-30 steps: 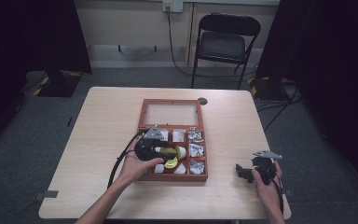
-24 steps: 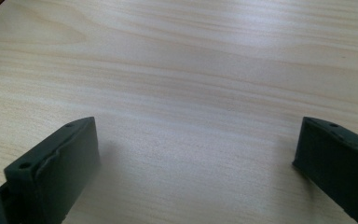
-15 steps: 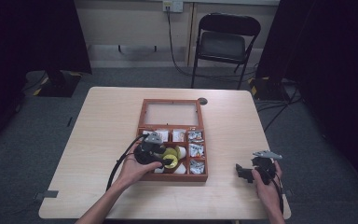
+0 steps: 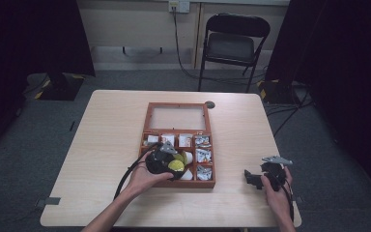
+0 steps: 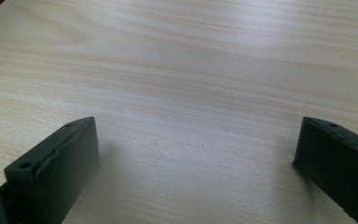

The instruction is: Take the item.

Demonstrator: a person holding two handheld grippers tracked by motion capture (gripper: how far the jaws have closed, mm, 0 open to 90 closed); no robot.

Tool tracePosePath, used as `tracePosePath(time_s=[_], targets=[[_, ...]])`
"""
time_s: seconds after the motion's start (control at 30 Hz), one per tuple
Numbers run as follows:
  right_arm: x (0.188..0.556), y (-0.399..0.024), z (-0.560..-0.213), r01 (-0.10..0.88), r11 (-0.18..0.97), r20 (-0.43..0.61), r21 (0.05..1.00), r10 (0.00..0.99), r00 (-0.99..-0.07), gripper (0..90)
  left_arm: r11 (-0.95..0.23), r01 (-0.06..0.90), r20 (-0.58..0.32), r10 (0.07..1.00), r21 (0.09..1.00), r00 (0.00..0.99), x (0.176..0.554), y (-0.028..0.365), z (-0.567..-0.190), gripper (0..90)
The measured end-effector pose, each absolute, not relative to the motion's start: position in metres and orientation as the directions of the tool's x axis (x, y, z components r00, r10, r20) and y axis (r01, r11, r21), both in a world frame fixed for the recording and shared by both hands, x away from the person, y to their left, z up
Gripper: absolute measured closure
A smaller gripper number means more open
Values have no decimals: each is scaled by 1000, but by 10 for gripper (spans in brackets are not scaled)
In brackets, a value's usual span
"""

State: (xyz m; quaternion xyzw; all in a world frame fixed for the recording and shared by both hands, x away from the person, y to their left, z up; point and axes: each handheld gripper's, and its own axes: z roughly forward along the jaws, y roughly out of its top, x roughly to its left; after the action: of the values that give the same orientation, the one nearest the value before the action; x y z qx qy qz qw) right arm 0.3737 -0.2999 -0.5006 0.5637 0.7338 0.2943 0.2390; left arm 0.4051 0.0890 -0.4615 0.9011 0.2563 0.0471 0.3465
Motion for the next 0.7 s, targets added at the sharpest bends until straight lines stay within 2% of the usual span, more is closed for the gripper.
tracePosePath(time_s=[0.7], targets=[[374,-300,-501,686,191,-19,702,968,-251,0,-666,452,-84,507,593,858,408,84,-465,343]])
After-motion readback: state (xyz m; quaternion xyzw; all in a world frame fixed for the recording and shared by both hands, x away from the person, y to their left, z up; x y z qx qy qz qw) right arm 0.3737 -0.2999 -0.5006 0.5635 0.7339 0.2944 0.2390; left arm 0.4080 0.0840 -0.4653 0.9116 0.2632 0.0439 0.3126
